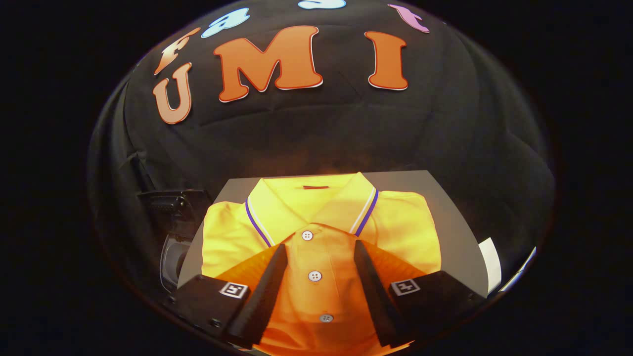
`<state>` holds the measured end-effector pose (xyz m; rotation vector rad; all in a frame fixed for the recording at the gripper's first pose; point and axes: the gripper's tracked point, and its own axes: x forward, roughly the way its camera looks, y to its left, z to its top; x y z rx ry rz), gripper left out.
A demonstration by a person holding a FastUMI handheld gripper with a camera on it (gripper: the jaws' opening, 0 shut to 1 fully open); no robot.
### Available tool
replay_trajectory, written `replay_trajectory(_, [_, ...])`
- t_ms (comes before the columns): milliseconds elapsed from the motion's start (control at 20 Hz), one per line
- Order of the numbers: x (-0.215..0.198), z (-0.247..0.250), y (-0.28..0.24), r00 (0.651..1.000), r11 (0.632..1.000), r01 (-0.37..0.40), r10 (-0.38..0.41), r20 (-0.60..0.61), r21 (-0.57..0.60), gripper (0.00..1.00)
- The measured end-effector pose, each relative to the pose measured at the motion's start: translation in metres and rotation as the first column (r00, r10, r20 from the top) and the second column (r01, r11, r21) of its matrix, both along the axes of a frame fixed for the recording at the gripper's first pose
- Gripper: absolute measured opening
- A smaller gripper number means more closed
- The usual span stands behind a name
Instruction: Put the clothes into the washing machine and then close the washing machine lid.
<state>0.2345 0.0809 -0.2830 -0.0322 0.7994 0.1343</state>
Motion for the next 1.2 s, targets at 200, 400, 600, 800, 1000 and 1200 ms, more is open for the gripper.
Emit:
replay_trajectory(200, [-0.002,0.002,0.003,1.0,1.0,-0.007,0.007,0.016,0.023,0.5])
replay_trajectory(400, [0.005,0.002,0.006,0.996,0.989,0.054,-0.063,0.061,0.136,0.19])
replay_trajectory(600, [0.006,0.014,0.006,0.972,0.941,0.111,-0.17,0.161,0.321,0.11])
replay_trajectory(800, [-0.016,0.041,0.006,0.935,0.946,0.03,-0.141,0.327,0.323,0.1])
replay_trajectory(1000, [-0.042,0.095,0.022,0.902,0.92,-0.03,-0.143,0.407,0.392,0.1])
replay_trajectory(1200, [-0.059,0.135,0.034,0.868,0.915,-0.086,-0.126,0.48,0.395,0.1])
